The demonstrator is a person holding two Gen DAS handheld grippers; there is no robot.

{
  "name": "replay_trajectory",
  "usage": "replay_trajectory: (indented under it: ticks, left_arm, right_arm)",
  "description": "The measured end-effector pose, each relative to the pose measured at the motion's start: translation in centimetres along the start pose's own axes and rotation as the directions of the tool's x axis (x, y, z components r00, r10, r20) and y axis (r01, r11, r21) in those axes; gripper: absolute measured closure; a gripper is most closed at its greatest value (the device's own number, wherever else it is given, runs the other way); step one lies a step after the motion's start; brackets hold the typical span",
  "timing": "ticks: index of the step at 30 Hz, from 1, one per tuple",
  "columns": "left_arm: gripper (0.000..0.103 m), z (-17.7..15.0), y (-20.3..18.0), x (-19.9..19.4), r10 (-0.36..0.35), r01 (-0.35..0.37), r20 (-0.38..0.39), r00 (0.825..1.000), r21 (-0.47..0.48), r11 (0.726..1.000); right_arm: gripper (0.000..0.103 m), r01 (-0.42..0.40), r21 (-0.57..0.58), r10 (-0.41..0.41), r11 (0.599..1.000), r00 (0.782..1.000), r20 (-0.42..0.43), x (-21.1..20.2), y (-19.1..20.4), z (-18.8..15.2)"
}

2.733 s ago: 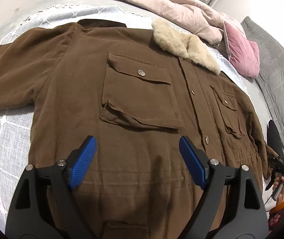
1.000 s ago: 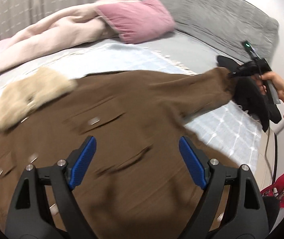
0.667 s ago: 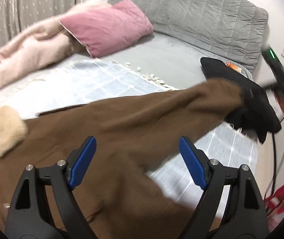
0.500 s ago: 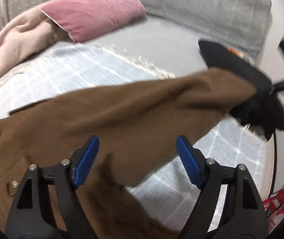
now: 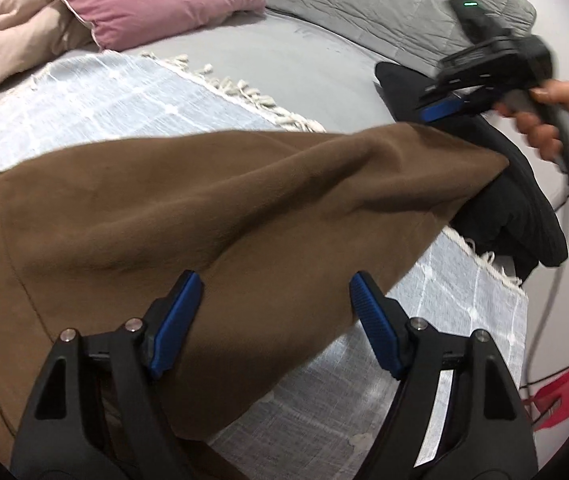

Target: Fold large clothes

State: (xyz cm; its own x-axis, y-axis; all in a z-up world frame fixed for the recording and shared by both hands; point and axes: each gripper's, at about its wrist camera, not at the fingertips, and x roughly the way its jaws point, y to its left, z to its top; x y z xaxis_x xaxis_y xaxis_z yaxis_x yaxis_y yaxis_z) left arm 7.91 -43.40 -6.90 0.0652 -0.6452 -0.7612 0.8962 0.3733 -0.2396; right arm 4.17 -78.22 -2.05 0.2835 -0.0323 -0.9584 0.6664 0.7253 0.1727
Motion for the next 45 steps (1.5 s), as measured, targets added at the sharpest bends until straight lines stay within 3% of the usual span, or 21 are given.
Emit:
replay_trajectory:
  ticks: [3, 6, 7, 9, 11, 13, 14, 15, 19, 20, 23, 26, 28, 31, 34, 36, 38, 39, 40, 43, 45]
  left_arm:
    - [0.025, -0.8, -0.3, 0.4, -0.008, 0.008, -0.012, 1.000, 0.044, 0.999]
    - [0.026, -1.7, -1.0, 0.2, -0.020, 0.023, -0.029, 0.999, 0.115, 0.993]
    - [0.026, -2.0, -1.4, 0.1, -0.027, 0.033, -0.041, 0.999, 0.146, 0.989]
    - [0.032, -2.5, -2.3, -0.2, -0.045, 0.057, -0.063, 0.997, 0.213, 0.975]
    - [0.052, -2.5, -2.9, -0.9, -0.080, 0.095, -0.070, 0.994, 0.252, 0.963]
    - [0.054, -1.8, -2.4, -2.2, -0.173, 0.176, -0.029, 0.984, 0.202, 0.963]
    - [0.054, -1.4, -2.1, -2.5, -0.197, 0.195, -0.004, 0.980, 0.169, 0.966]
    - [0.054, -1.0, -1.7, -2.4, -0.202, 0.198, 0.011, 0.979, 0.133, 0.971]
    - [0.054, -0.7, -1.7, -0.2, -0.151, 0.156, -0.052, 0.987, 0.107, 0.982]
    - [0.053, -0.6, -1.9, -0.1, -0.143, 0.149, -0.054, 0.988, 0.124, 0.981]
    - [0.046, -0.1, -2.8, 0.0, -0.105, 0.113, -0.053, 0.993, 0.190, 0.975]
    - [0.044, 0.5, -3.4, 0.6, -0.057, 0.067, -0.055, 0.997, 0.217, 0.974]
    - [0.044, 0.9, -3.8, 1.3, -0.022, 0.036, -0.066, 0.998, 0.226, 0.974]
    - [0.090, 0.8, -4.7, 2.2, 0.054, -0.032, -0.068, 0.996, 0.294, 0.955]
    - [0.096, 1.1, -3.7, -0.6, -0.074, 0.069, 0.016, 0.997, 0.225, 0.972]
    - [0.096, 0.5, -3.1, -1.4, -0.146, 0.141, 0.009, 0.989, 0.213, 0.967]
    - [0.092, -1.5, -4.6, 1.0, -0.062, 0.124, -0.177, 0.982, 0.364, 0.923]
    - [0.092, -2.0, -5.1, 0.6, -0.047, 0.107, -0.151, 0.988, 0.421, 0.901]
    - [0.084, -1.9, -5.4, 0.2, -0.060, 0.128, -0.168, 0.984, 0.432, 0.893]
    - [0.067, -0.5, -4.8, -1.4, -0.220, 0.281, -0.222, 0.950, 0.304, 0.910]
    - [0.054, 0.0, -4.5, -2.4, -0.228, 0.267, -0.164, 0.960, 0.281, 0.922]
  right_arm:
    - [0.052, 0.144, -0.033, -0.146, 0.989, 0.986, -0.080, 3.8, 0.1, 0.7]
    - [0.055, 0.209, -0.130, -0.221, 0.969, 0.972, -0.082, 4.7, 1.7, 0.2]
    - [0.093, 0.222, -0.166, -0.237, 0.961, 0.968, -0.079, 4.7, 2.3, -0.2]
    - [0.098, 0.293, -0.216, -0.288, 0.931, 0.956, 0.054, 3.3, 3.8, -0.9]
    - [0.099, 0.301, -0.211, -0.262, 0.930, 0.945, 0.194, 0.7, 4.8, -1.3]
    - [0.099, 0.278, -0.155, -0.214, 0.948, 0.917, 0.336, -2.7, 4.6, -1.3]
    - [0.099, 0.285, -0.117, -0.212, 0.951, 0.881, 0.424, -4.3, 4.4, -1.1]
    - [0.099, 0.296, -0.103, -0.222, 0.950, 0.868, 0.443, -4.7, 4.3, -0.9]
    - [0.093, 0.376, -0.105, -0.324, 0.921, 0.886, 0.333, -3.7, 4.2, 0.0]
    - [0.084, 0.369, -0.092, -0.321, 0.925, 0.887, 0.331, -4.1, 3.8, -0.2]
    - [0.055, 0.230, -0.065, -0.204, 0.971, 0.939, 0.277, -5.5, 2.4, -1.1]
    - [0.055, 0.109, -0.106, -0.091, 0.988, 0.983, 0.162, -5.3, 1.5, -3.3]
    - [0.055, 0.091, -0.122, -0.084, 0.988, 0.995, 0.061, -4.0, 1.3, -4.4]
    - [0.055, 0.117, -0.106, -0.116, 0.987, 0.993, 0.014, -3.2, 1.4, -5.4]
    - [0.054, 0.079, -0.091, -0.076, 0.993, 0.997, 0.026, -3.7, 1.3, -6.0]
    - [0.054, 0.082, -0.085, -0.079, 0.993, 0.996, 0.034, -4.4, 1.2, -6.1]
    - [0.054, 0.086, -0.088, -0.083, 0.992, 0.996, 0.034, -4.7, 0.9, -5.6]
    - [0.054, 0.087, -0.084, -0.085, 0.993, 0.996, 0.034, -4.7, 0.8, -5.5]
    - [0.054, 0.087, -0.077, -0.085, 0.993, 0.996, 0.033, -4.7, 0.6, -5.4]
    - [0.054, 0.071, -0.040, -0.070, 0.997, 0.997, 0.021, -4.7, 0.7, -5.4]
    - [0.054, 0.049, -0.008, -0.049, 0.999, 0.998, 0.025, -5.2, 0.4, -6.2]
